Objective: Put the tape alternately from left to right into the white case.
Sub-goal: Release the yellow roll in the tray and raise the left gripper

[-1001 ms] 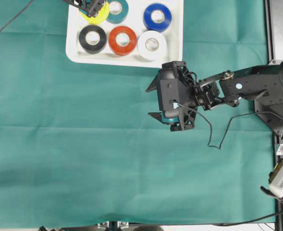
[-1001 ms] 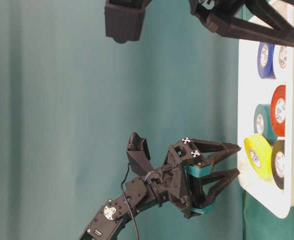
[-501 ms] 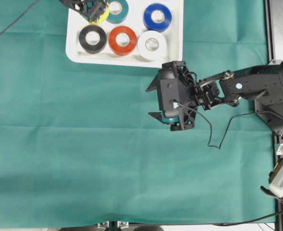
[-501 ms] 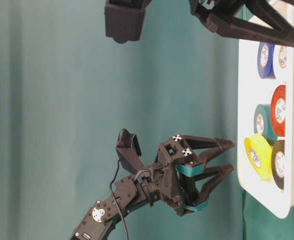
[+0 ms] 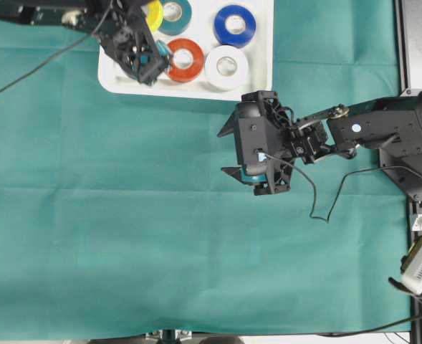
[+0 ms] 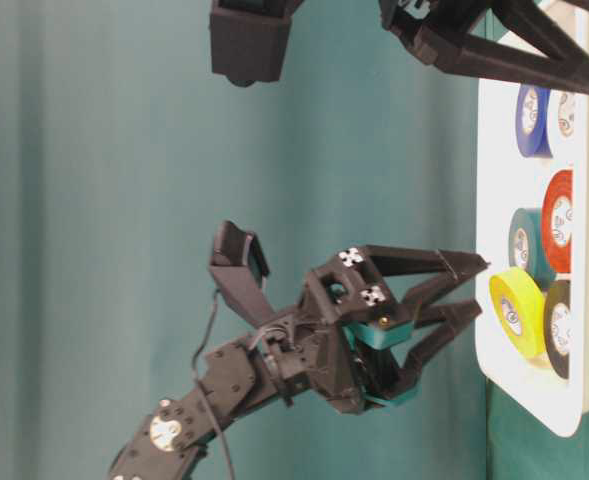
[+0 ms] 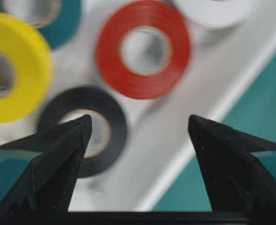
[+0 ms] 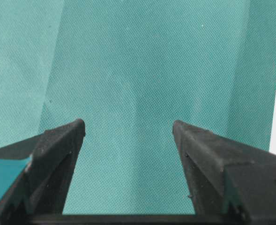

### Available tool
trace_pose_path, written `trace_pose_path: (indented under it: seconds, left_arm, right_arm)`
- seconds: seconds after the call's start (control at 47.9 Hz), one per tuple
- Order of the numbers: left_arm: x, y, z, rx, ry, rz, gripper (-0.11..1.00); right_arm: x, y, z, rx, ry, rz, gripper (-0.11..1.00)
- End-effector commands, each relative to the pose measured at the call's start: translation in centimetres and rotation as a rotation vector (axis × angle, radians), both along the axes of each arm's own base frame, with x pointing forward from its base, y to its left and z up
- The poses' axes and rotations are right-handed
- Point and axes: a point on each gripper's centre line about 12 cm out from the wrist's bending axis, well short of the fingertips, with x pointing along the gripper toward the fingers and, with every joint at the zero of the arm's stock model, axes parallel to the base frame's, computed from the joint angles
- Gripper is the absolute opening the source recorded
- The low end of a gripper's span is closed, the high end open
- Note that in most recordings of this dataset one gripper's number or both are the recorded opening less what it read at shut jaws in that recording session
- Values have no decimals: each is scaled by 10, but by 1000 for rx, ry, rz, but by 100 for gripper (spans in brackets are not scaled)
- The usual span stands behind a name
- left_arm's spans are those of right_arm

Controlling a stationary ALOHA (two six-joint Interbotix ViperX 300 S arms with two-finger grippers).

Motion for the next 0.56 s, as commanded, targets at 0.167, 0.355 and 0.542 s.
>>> trace_pose_path:
  seconds: [0.167,0.355,0.542]
  left_arm:
    - [6,-43,24,13,-58,-103,38]
    - [3,-71,21,9,-47,-168,38]
    - [-4,-88,17,4,-34,-206,38]
  right_arm:
    - [1,2,22,11,-69,4,83]
    - [2,1,22,12,-72,3,83]
    - [2,2,22,12,-72,4,83]
